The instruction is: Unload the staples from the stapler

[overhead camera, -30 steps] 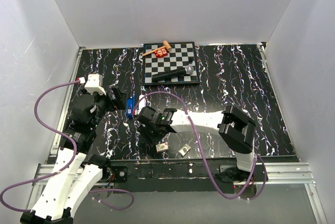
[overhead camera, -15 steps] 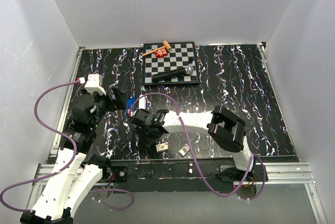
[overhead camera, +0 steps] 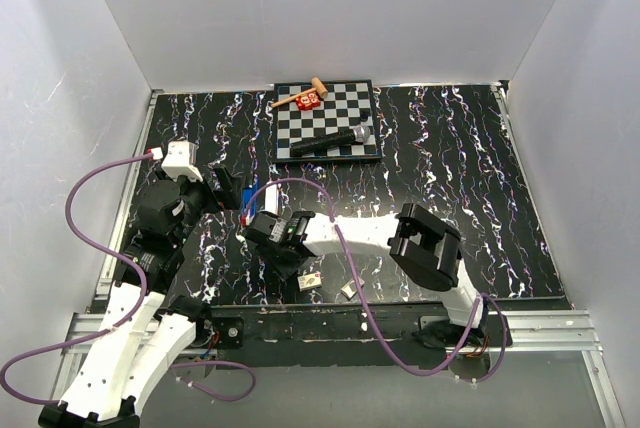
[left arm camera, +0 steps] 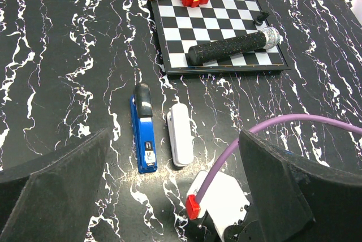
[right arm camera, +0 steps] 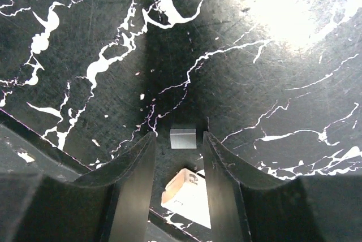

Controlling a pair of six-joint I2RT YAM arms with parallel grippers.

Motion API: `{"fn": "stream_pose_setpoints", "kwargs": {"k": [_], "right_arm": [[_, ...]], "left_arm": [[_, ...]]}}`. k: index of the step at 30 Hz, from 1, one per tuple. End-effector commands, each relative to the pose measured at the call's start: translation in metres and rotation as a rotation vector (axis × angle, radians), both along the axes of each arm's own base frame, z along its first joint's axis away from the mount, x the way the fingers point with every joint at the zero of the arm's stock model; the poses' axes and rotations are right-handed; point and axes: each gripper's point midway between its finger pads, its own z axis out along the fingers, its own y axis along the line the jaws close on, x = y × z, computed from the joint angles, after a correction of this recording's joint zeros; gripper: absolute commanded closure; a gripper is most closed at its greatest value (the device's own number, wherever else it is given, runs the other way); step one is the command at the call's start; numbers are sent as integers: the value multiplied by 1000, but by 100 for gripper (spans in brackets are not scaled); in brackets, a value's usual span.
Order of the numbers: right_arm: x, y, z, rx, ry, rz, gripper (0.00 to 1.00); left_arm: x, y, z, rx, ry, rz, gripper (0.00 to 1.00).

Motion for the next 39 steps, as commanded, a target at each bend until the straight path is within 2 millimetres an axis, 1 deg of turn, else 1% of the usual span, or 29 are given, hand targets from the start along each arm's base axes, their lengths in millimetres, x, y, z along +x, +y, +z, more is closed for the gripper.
{"fn": "stream_pose_setpoints", "kwargs": {"k": [1,4,9,13,16,22,26,27,30,34,39], "right_arm": [[1,5,4,-18,-32,6,54],[1,5,2,-25,-31,6,56],[1,3,2,-32,-33,-1,62],[1,1,2,-39,-36,-5,71],[1,1,4,-35,-41,-7,75],[3,-1,20,-9,-60,-12,79],[3,-8,39,19,-78,-25,80],[4,-10,48,36,-87,-32,80],[2,-25,64,56,-104,-51,80],[-2,-50,85,80,-122,-82,80],[-8,-93,89,70,-140,-136,79]], "left_arm": [[-1,1,0,4,2,2,2],[-1,1,0,4,2,4,2],[-2,1,1,4,1,2,2],[-1,1,1,2,0,4,2],[-1,1,-1,4,7,3,2],[-1,1,0,3,4,4,2],[-1,1,-1,4,5,4,2],[-1,1,0,4,4,6,2],[-1,1,-1,4,5,4,2],[-1,1,-1,4,5,3,2],[-1,0,-1,4,8,1,2]]}}
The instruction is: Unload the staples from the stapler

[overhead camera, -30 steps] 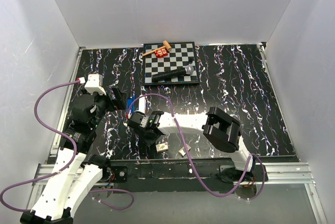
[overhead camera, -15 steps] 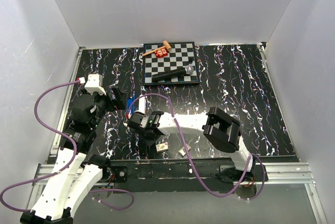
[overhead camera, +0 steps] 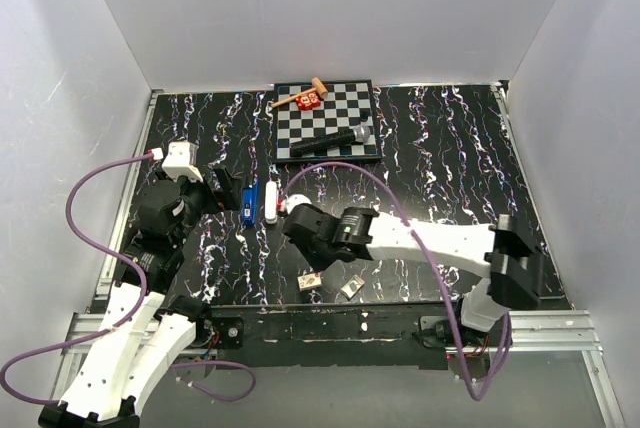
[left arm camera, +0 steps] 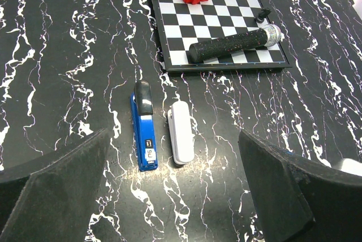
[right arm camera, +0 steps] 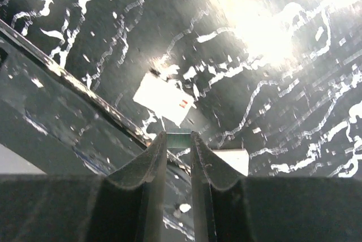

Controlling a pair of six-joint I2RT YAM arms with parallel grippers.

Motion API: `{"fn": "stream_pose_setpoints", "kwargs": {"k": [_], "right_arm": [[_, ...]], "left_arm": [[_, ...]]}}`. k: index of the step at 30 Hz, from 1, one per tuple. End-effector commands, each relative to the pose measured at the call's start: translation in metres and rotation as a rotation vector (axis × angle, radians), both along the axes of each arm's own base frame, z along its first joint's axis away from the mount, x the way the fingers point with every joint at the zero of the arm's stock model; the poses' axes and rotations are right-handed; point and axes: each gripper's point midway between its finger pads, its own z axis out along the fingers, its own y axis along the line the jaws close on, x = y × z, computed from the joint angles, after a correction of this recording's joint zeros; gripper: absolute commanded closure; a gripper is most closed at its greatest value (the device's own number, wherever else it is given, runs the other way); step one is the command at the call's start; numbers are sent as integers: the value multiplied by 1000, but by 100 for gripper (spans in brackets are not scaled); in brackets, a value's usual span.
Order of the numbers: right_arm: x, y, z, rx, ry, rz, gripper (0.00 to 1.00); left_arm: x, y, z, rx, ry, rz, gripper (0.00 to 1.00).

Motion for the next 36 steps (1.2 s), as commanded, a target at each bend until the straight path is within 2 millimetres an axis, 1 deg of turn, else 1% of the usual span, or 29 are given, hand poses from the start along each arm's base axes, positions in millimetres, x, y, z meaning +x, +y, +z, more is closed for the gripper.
{"fn": "stream_pose_setpoints", "kwargs": {"k": [1,2,3,4,6,10,18,25,28,36], "right_arm": [[-4,-41,-1,-47,-20,-72,79],[-5,-48,-2,-51,-19,-82,79],[-7,-56,-7,-67,-13,-94,79],[-9,-61,-4,-56,-15,-102,79],[-11,-70,-8,-60,-11,-118,79],[-15,-81,-17,-74,2,-135,79],[-22,-81,-38,-87,45,-137,79],[-23,-79,-50,-106,60,-134,79],[-23,-77,-53,-110,62,-134,79],[-25,-83,-60,-138,74,-146,79]], "left_arm": [[0,0,0,2,1,1,2],[1,0,0,3,4,3,2],[1,-1,0,3,5,0,2],[1,-1,-1,4,8,0,2],[1,-1,-1,4,8,-2,2],[2,-1,-2,5,13,-2,2],[3,-1,-5,9,21,-2,2],[4,-1,-5,10,24,-1,2],[4,-2,-6,11,27,-2,2],[5,-3,-7,11,32,-7,2]]}}
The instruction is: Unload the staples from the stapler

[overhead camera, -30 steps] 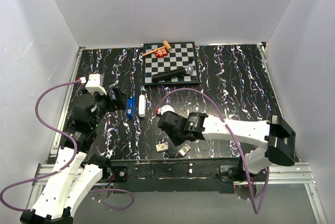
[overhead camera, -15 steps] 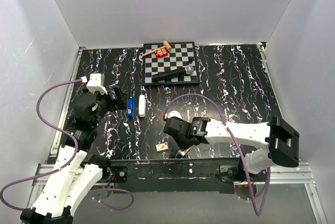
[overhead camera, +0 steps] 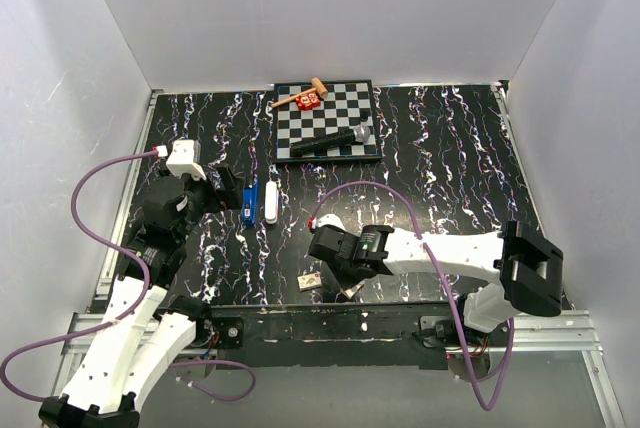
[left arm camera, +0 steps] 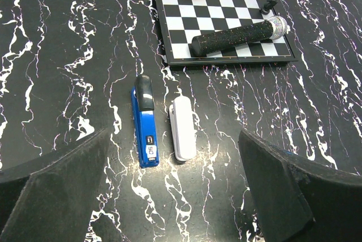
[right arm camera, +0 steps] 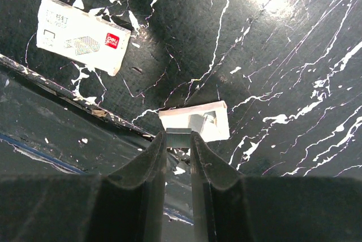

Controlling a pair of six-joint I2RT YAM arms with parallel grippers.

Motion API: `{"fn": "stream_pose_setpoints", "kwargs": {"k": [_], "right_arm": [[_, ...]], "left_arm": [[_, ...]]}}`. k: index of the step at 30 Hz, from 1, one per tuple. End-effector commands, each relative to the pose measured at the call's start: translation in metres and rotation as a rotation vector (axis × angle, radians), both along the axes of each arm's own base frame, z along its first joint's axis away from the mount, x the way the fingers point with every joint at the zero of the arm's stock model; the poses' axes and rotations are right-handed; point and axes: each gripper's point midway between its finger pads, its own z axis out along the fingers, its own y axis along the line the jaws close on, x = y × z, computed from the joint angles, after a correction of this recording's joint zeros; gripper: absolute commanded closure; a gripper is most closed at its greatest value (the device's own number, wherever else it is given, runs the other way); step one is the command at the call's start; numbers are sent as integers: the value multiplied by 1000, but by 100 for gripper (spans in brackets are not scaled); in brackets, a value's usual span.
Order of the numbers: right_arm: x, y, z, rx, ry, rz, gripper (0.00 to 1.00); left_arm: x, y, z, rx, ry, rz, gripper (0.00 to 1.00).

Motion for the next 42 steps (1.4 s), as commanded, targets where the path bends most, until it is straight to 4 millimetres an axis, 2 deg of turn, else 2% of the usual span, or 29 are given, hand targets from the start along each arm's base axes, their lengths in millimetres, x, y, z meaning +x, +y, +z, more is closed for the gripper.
{"fn": "stream_pose_setpoints", "kwargs": {"k": [1,9,26,42], "right_arm": [[-3,-3,-8,-15,11,-17,79],[-8,-11,-15,-25,37,-37,79],[-8,-8,-24,-49,43,-32,78],[-6,-6,-24,-57,39,-27,69]], "left_arm": [[0,-1,2,0,-4,-5,2],[0,-1,3,0,-7,-6,2],[-1,-1,3,-1,-6,-6,2],[-1,-3,2,-3,-6,-15,2]]}}
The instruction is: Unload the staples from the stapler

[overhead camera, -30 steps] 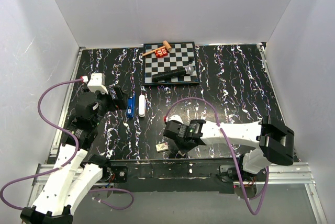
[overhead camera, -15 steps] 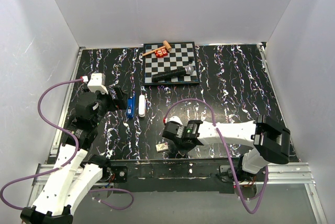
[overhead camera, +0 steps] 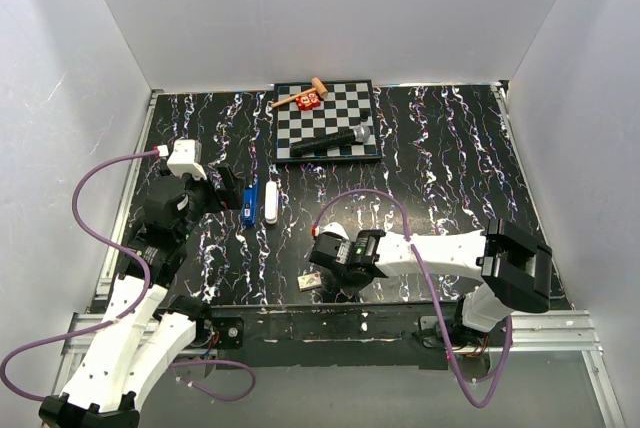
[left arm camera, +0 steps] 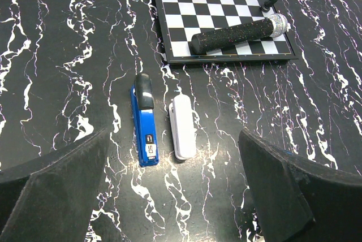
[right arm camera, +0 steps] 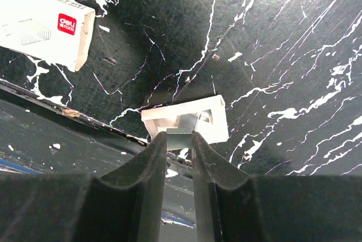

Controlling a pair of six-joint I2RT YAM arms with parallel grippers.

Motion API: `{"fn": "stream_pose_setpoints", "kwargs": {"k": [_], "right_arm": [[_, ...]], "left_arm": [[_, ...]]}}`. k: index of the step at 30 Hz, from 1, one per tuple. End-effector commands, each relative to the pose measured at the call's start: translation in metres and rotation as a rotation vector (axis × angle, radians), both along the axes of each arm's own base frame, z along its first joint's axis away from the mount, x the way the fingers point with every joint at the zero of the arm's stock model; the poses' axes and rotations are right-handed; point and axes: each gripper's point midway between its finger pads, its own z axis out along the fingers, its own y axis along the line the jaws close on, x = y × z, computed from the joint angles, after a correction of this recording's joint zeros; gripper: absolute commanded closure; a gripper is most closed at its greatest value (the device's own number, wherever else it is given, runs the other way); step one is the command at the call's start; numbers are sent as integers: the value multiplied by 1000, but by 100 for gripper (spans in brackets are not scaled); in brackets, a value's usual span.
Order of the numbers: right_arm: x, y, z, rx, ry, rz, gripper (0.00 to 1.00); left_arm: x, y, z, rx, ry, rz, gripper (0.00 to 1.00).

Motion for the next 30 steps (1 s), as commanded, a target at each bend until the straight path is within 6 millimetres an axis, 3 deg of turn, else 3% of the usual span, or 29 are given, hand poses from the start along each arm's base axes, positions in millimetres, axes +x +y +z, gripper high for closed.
{"fn": "stream_pose_setpoints", "kwargs": {"k": [1,11,22,24,30], "right_arm": [[3,9,6,29,-16,-6,67],[7,10,14,53,-42,-5,59],[23,-7,44,55,-157,-39,56],[23,-10,45,52,-163,-41,56],[25,-22,43,39,-149,-61,56]], "left_arm": [[-1,-2,5,-5,-15,-11,2],[-2,-2,5,-5,-15,-13,2],[-3,-6,3,-5,-10,-41,2],[-4,-11,1,-9,-6,-70,2],[-9,-54,-17,-78,114,-277,2]]}}
